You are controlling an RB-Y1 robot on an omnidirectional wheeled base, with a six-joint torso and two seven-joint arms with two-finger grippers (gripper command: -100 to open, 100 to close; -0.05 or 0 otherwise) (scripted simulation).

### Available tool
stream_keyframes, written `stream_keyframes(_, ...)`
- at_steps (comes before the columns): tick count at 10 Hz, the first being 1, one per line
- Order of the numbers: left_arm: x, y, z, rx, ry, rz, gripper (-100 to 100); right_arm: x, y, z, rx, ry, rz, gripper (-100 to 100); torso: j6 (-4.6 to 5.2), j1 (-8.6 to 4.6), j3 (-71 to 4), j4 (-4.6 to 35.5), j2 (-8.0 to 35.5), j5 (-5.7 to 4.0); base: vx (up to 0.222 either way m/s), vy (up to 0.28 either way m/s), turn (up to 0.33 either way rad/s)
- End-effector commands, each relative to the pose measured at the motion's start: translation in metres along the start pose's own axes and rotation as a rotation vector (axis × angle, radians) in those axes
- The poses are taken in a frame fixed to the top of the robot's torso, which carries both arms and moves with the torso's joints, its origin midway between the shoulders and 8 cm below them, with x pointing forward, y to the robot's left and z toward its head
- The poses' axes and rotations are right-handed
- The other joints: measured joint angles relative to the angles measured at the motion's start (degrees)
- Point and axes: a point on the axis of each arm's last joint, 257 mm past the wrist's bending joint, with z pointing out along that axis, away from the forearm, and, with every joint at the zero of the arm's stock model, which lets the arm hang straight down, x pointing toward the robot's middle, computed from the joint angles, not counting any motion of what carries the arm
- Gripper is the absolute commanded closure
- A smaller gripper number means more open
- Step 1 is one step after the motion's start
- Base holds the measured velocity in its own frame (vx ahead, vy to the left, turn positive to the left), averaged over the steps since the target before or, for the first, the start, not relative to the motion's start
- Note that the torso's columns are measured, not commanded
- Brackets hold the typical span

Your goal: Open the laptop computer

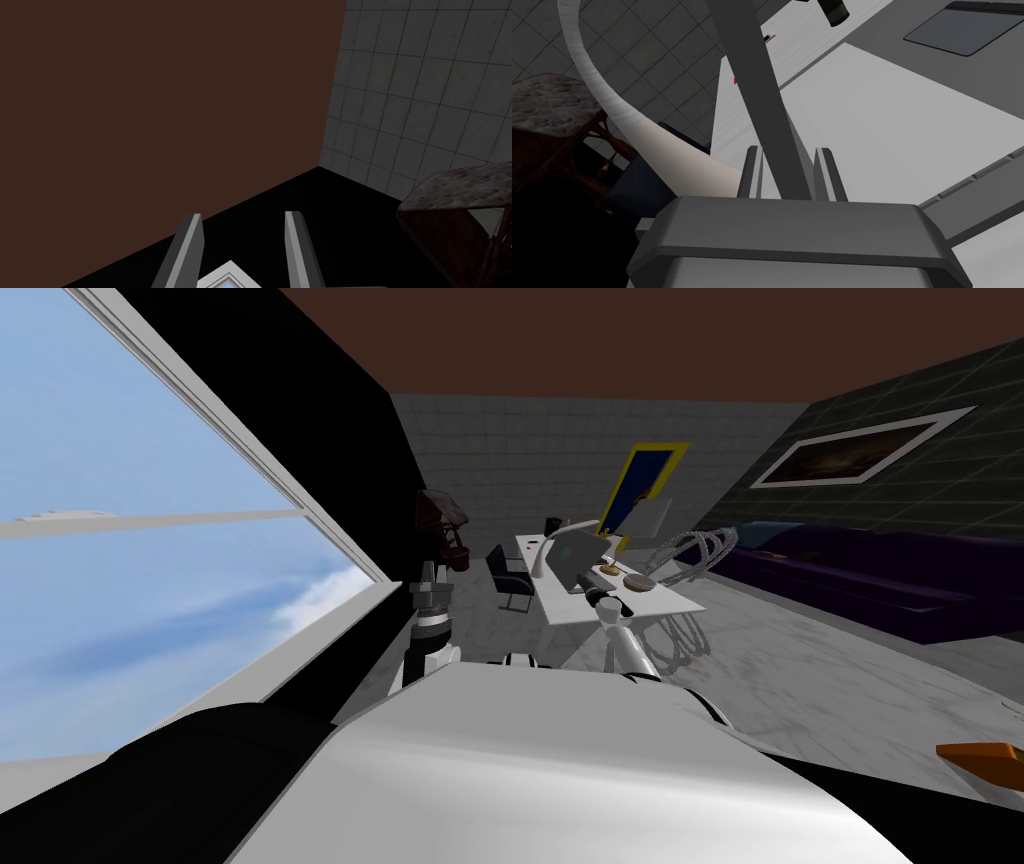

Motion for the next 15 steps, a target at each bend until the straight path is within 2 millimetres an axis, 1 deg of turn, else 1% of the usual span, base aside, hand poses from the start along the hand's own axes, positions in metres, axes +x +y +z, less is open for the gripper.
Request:
stream_keyframes(1, 0.000, 0.000, 0.000, 0.000, 0.000, 0.000, 0, 0.013, 0.015, -0.015, 0.003, -0.002, -0.005, 100, 0.05, 0.23, -0.02, 0.02, -0.04, 0.09, 0.027, 0.073, -0.001)
stream_keyframes(2, 0.000, 0.000, 0.000, 0.000, 0.000, 0.000, 0, 0.013, 0.016, -0.015, 0.002, -0.003, -0.011, 100, 0.00, 0.31, -0.04, -0.03, -0.06, 0.10, 0.023, 0.054, -0.014)
stream_keyframes(4, 0.000, 0.000, 0.000, 0.000, 0.000, 0.000, 0, 0.014, 0.014, -0.015, 0.007, 0.000, 0.014, 100, -0.04, 0.07, -0.06, -0.01, -0.09, 0.04, 0.014, 0.016, 0.006)
stream_keyframes(5, 0.000, 0.000, 0.000, 0.000, 0.000, 0.000, 0, 0.025, 0.023, -0.029, 0.015, -0.007, -0.014, 100, 0.00, 0.00, -0.03, 0.00, -0.04, 0.02, 0.037, 0.071, 0.052)
stream_keyframes(6, 0.000, 0.000, 0.000, 0.000, 0.000, 0.000, 0, 0.025, 0.027, -0.031, 0.011, -0.009, -0.006, 100, 0.05, 0.21, -0.04, 0.03, -0.06, 0.10, 0.047, 0.084, 0.002)
stream_keyframes(7, 0.000, 0.000, 0.000, 0.000, 0.000, 0.000, 0, 0.025, 0.026, -0.031, 0.013, -0.007, 0.008, 100, 0.00, 0.28, -0.04, -0.01, -0.06, 0.09, 0.020, 0.045, -0.009)
stream_keyframes(8, 0.000, 0.000, 0.000, 0.000, 0.000, 0.000, 0, 0.034, 0.032, -0.044, 0.025, -0.019, -0.022, 100, -0.03, 0.13, -0.01, 0.01, 0.00, 0.07, 0.033, 0.100, 0.053)
stream_keyframes(10, 0.000, 0.000, 0.000, 0.000, 0.000, 0.000, 0, 0.035, 0.035, -0.046, 0.023, -0.020, 0.002, 100, -0.01, 0.21, -0.01, 0.03, -0.02, 0.11, 0.027, 0.064, 0.004)
stream_keyframes(11, 0.000, 0.000, 0.000, 0.000, 0.000, 0.000, 0, 0.043, 0.038, -0.059, 0.037, -0.037, -0.028, 100, 0.01, 0.00, 0.00, 0.03, 0.01, 0.04, 0.038, 0.062, 0.042)
stream_keyframes(12, 0.000, 0.000, 0.000, 0.000, 0.000, 0.000, 0, 0.042, 0.043, -0.061, 0.031, -0.041, -0.029, 100, 0.03, 0.10, -0.01, 0.04, -0.01, 0.07, 0.038, 0.073, 0.020)
stream_keyframes(14, 0.000, 0.000, 0.000, 0.000, 0.000, 0.000, 0, 0.042, 0.041, -0.061, 0.031, -0.038, -0.012, 100, 0.01, 0.13, 0.02, 0.02, 0.04, 0.06, 0.014, 0.031, -0.003)
stream_keyframes(15, 0.000, 0.000, 0.000, 0.000, 0.000, 0.000, 0, 0.044, 0.045, -0.064, 0.031, -0.046, 0.026, 100, 0.01, 0.04, 0.02, 0.04, 0.04, 0.05, 0.027, 0.002, 0.000)
